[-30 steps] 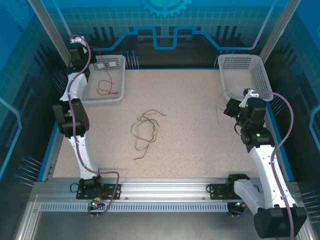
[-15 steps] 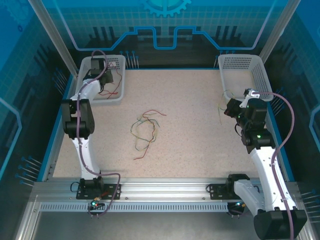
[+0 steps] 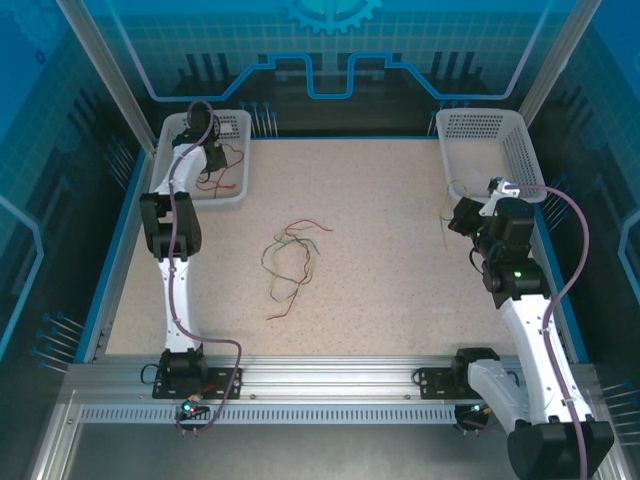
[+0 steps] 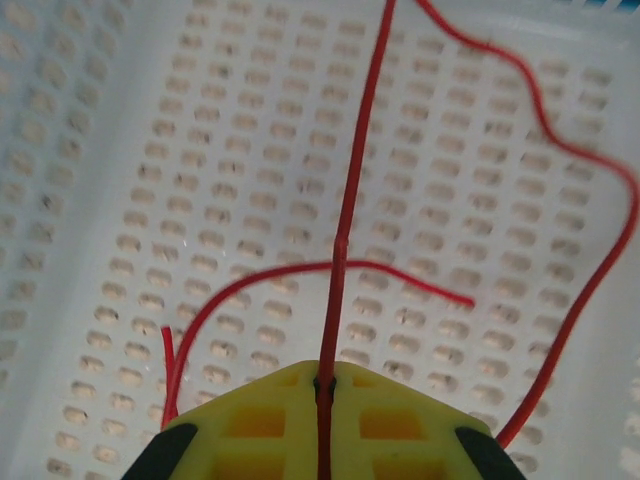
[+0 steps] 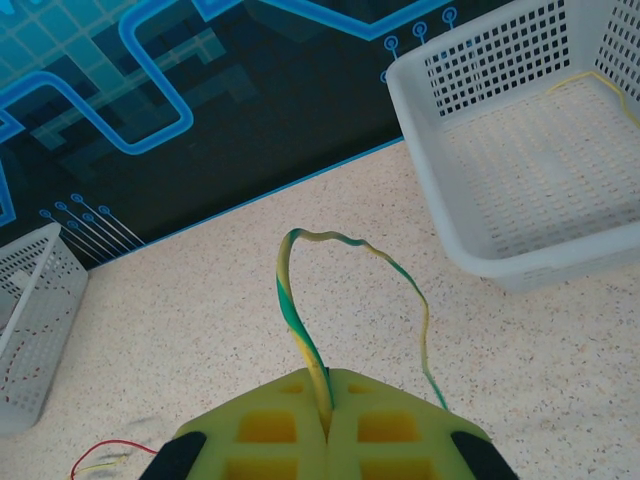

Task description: Untangle the cables

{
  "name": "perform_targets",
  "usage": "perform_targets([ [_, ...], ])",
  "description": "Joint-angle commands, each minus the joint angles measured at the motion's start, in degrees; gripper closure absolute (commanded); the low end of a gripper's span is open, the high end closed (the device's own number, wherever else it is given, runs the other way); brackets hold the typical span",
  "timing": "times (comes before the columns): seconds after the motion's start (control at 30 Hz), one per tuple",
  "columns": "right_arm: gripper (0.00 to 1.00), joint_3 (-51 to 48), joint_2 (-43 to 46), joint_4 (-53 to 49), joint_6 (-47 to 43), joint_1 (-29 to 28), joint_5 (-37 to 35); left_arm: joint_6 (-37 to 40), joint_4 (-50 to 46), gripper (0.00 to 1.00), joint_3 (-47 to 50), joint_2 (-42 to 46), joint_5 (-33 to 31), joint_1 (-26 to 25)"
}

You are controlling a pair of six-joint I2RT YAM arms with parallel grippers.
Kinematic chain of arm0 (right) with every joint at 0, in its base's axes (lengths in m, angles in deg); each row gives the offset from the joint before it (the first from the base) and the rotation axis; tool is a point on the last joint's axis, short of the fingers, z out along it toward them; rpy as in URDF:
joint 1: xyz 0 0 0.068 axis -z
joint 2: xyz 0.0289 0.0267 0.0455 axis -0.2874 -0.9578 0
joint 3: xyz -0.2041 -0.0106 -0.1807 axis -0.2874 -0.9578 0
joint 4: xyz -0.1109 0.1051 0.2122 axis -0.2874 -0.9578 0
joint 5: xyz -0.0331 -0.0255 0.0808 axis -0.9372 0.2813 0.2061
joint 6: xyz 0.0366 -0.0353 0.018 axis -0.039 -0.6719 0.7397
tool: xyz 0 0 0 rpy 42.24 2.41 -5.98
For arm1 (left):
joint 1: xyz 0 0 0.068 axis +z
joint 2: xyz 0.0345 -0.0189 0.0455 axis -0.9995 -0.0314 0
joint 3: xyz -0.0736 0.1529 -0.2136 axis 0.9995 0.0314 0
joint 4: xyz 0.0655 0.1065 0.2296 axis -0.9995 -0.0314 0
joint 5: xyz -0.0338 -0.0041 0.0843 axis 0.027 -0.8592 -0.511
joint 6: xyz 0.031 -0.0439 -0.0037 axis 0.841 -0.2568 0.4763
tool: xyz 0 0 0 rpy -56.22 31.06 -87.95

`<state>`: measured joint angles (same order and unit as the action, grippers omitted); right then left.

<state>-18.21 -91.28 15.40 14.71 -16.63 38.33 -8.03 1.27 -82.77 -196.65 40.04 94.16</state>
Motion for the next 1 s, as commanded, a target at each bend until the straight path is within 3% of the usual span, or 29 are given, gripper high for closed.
perform_targets([
  [0.0,1.0,-0.6,1.0,0.1,-0.4,0.9,0.3,-1.4,-6.1,1.0,-4.0,-1.5,-0.3,0.5],
  [0.2,1.0,-0.3,1.2,0.0,-0.2,0.8,0.8,-1.5,-7.4,1.0,-5.2,-3.2,1.2,0.6],
  [0.23,1.0,-0.1,1.3,-0.2,-0.3,0.8,0.8,-1.3,-7.4,0.95,-4.8,-2.5,1.0,0.5],
  [0.3,1.0,0.0,1.5,-0.4,-0.5,0.8,0.8,-0.8,-6.0,0.73,-2.5,0.2,1.2,0.2],
  [0.37,1.0,0.1,1.5,-0.5,-0.6,0.9,0.8,-0.6,-3.4,0.66,1.1,4.1,1.1,-0.2],
  [0.43,1.0,0.1,1.3,-0.4,-0.5,0.8,1.1,-0.9,0.3,0.44,5.3,9.0,0.7,-0.6],
  [0.5,1.0,-0.1,1.3,-0.2,-0.3,0.7,1.5,-1.7,1.5,0.32,7.1,12.7,1.2,-0.7],
  [0.67,1.0,-0.4,1.0,0.2,-0.3,-0.1,1.4,-3.6,1.4,0.27,11.4,21.1,0.0,-1.1],
  [0.87,1.0,0.1,-0.3,0.3,-0.9,-1.3,0.7,-5.8,5.9,0.25,24.4,32.8,2.9,-2.4],
  [0.97,1.0,1.1,-1.7,0.2,-1.7,-1.4,0.0,-6.4,13.4,0.26,36.5,42.6,3.7,-6.2],
])
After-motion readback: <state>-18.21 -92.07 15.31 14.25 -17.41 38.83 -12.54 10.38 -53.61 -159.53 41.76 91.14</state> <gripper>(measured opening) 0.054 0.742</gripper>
